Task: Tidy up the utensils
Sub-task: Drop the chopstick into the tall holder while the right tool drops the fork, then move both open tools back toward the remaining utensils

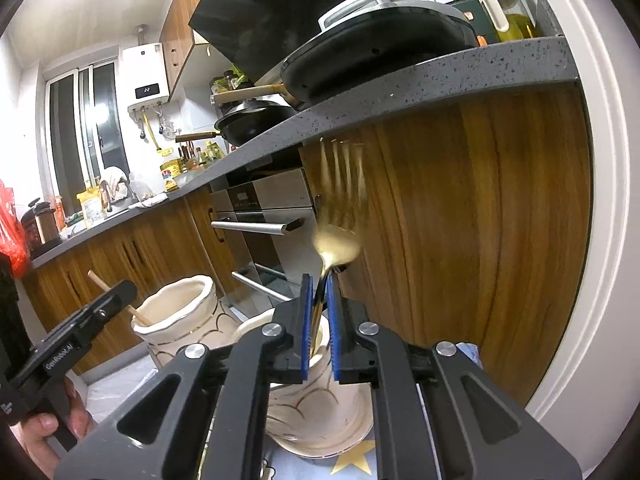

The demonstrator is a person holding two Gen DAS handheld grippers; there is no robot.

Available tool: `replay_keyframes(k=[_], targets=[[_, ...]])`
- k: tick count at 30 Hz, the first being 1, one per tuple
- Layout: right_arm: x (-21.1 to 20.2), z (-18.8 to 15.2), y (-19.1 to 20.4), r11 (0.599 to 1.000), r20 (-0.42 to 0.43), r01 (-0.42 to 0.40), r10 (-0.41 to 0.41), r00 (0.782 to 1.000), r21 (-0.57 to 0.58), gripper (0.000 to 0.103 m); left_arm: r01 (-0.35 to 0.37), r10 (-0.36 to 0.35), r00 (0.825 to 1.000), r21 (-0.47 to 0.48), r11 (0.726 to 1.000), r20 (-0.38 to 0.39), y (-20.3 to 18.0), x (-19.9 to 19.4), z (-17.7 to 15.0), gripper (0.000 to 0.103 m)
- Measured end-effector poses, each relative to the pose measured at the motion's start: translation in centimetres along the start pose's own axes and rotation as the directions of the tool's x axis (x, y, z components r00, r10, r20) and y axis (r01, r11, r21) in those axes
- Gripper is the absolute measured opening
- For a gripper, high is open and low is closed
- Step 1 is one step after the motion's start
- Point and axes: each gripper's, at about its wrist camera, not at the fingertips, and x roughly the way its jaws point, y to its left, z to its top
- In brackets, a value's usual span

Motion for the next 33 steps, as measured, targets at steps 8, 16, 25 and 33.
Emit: replay_keyframes(k=[8,16,25,33], targets=[[-1.2,-0.3,0.0,1.0,0.001,0.006,-0.006,1.0,0.003,0.055,-0.032,0.032,0.999,-0.022,0.999,0.005,0.6,-1.8,-0.7,0.062],[-3.3,-1.3,-0.7,1.0,-0.025,0.007,-0.006,1.0,0.019,0.081,-0.087,0.086,0.995,-0.027,0.996,-0.049,1.1,-4.4,-2.7,0.079],[-5.7,-4.1,-0.1,1.0,-0.081,0.003,-0.005,0.997,-0.03,0.098,-0.132,0.129,0.982,-0.008,0.991,-0.135,0.8,-7.2,-5.7,0.087],[-6.4,-6.4,-0.1,0.998,-0.159,0.018,-0.028,0.987,-0.061,0.098,-0.15,0.144,0.968,-0.012,0.989,-0.205,0.6,-8.4,-7.7,0.09]])
